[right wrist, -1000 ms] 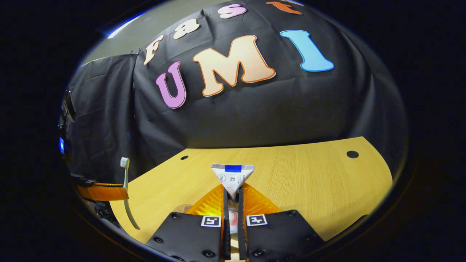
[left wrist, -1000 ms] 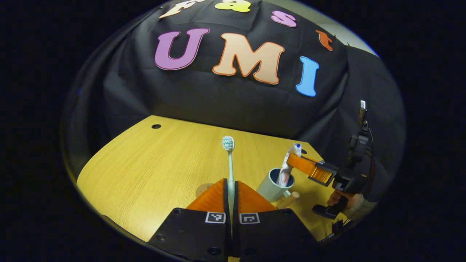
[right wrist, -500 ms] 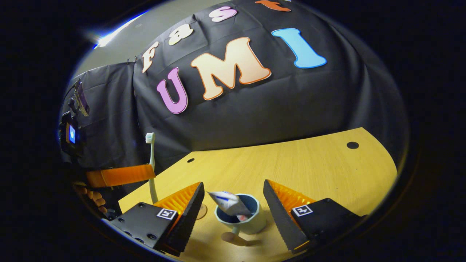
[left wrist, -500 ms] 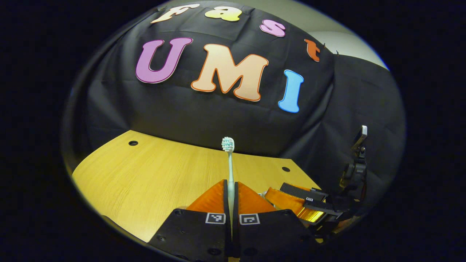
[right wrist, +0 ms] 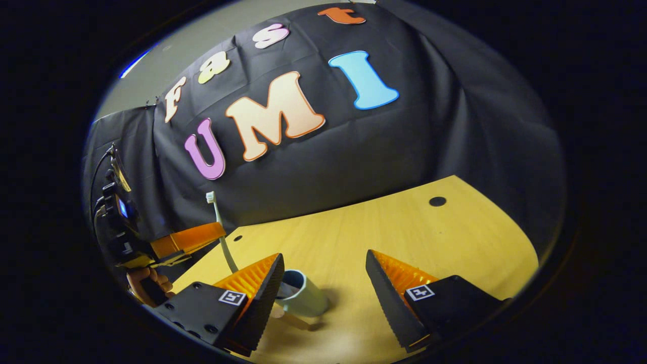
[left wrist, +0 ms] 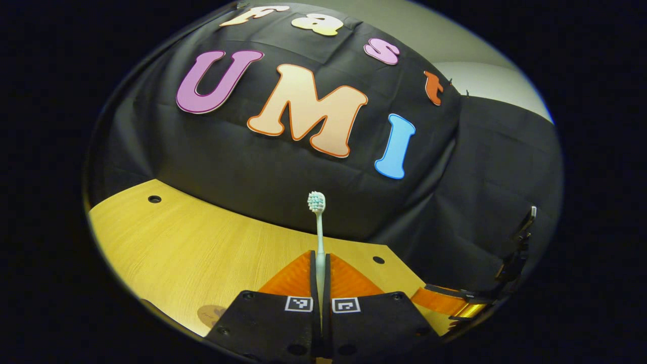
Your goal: Put the toothbrush and toothpaste on the desktop into the cup, then pick up the cup and place it on the coaster on the desktop.
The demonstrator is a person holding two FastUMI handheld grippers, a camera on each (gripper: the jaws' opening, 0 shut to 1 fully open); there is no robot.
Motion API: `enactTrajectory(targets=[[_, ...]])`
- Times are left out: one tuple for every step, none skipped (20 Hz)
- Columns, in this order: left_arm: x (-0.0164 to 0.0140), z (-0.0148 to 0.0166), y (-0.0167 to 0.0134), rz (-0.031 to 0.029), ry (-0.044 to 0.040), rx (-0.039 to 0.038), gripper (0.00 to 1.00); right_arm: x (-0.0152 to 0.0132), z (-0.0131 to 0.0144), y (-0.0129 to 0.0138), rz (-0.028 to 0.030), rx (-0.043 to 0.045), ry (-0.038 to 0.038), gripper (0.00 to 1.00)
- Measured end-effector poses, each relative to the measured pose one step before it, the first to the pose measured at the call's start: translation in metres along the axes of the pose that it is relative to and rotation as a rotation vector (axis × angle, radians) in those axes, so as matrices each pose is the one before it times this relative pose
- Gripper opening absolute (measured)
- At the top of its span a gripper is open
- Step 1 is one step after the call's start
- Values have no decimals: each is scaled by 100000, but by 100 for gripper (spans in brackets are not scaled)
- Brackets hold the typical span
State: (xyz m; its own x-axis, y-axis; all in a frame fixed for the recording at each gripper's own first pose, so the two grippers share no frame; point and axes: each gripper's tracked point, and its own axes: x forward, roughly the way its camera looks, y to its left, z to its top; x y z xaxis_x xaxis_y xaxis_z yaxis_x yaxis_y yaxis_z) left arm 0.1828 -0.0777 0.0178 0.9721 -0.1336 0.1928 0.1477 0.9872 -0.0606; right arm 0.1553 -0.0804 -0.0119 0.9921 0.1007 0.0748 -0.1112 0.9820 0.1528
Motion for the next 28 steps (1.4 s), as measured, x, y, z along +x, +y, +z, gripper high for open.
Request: enactTrajectory(targets=[[639,-23,-125,-935,-482,450,0,-366,136,-600,-1538,263,-237,94],[527,-39,-172,-1526,-540,-276,0,-366,172,-617,-1366,150,-100,95],[560,-151,-294,-1609,-369,-634,0,-310,-27,-536,-1160,-299,29,94],[551,-250,-192,-1178,-3,-440,0,-307,47,-658,-1539,-584,-55,98],[382,-382,-44,-796,-89,12,0,-221,1,-544,-1383,-588,-19,94],[338,-477,74,-330,77,217,0,-192,36,-459,-1144,-372,56,98],[328,-607,36,-684,132,300,0,-155,-55,-432,-1027,-186,353,98],[205,-528,-60,-1008,66,-205,0,-55,-94,-378,-812,-141,437,98],[218,-659,-5,-973,224,-677,0,-74,-133,-269,-849,-351,244,98],[96,-448,102,-217,286,-709,0,18,-73,-282,-910,-597,137,94],[-103,-129,273,384,-889,-518,0,-21,-126,-246,-730,-727,74,98],[157,-142,228,29,-1184,-725,0,-68,-105,-105,-357,-701,157,99],[-261,37,193,552,596,-471,0,-61,-70,31,115,-555,213,98],[-153,61,273,546,34,-42,0,-29,-92,49,178,-537,242,98],[-112,-93,58,3,192,281,1,101,-146,163,319,-385,449,98],[-217,71,128,126,72,836,2,36,-153,94,369,-202,373,98],[-98,-53,271,542,131,926,3,10,-61,79,322,-24,123,98],[-109,27,73,-248,7,419,3,45,-81,164,364,204,156,100],[-225,-242,41,-435,283,-167,3,81,-170,126,372,206,125,98],[-45,-152,-2,-261,92,-597,4,-60,-85,161,279,64,-46,98],[-158,-260,-36,-259,229,-871,4,26,-82,82,125,-180,18,98],[-229,-298,-97,-185,520,-420,5,27,-25,34,29,-328,133,98],[-58,-216,41,-165,434,-159,5,-116,-78,-2,40,-310,128,98],[-225,-225,-257,-1200,300,-393,5,-52,-68,-104,-47,-349,41,98],[-258,-208,-141,-813,536,-424,7,-69,-99,-21,75,-245,237,98],[-244,-268,0,-342,621,-220,10,-195,-46,-23,163,52,121,98],[-274,-231,16,-13,614,74,19,-120,-82,-95,24,152,72,98],[-297,-270,147,877,781,303,22,-94,-128,43,163,249,272,98]])
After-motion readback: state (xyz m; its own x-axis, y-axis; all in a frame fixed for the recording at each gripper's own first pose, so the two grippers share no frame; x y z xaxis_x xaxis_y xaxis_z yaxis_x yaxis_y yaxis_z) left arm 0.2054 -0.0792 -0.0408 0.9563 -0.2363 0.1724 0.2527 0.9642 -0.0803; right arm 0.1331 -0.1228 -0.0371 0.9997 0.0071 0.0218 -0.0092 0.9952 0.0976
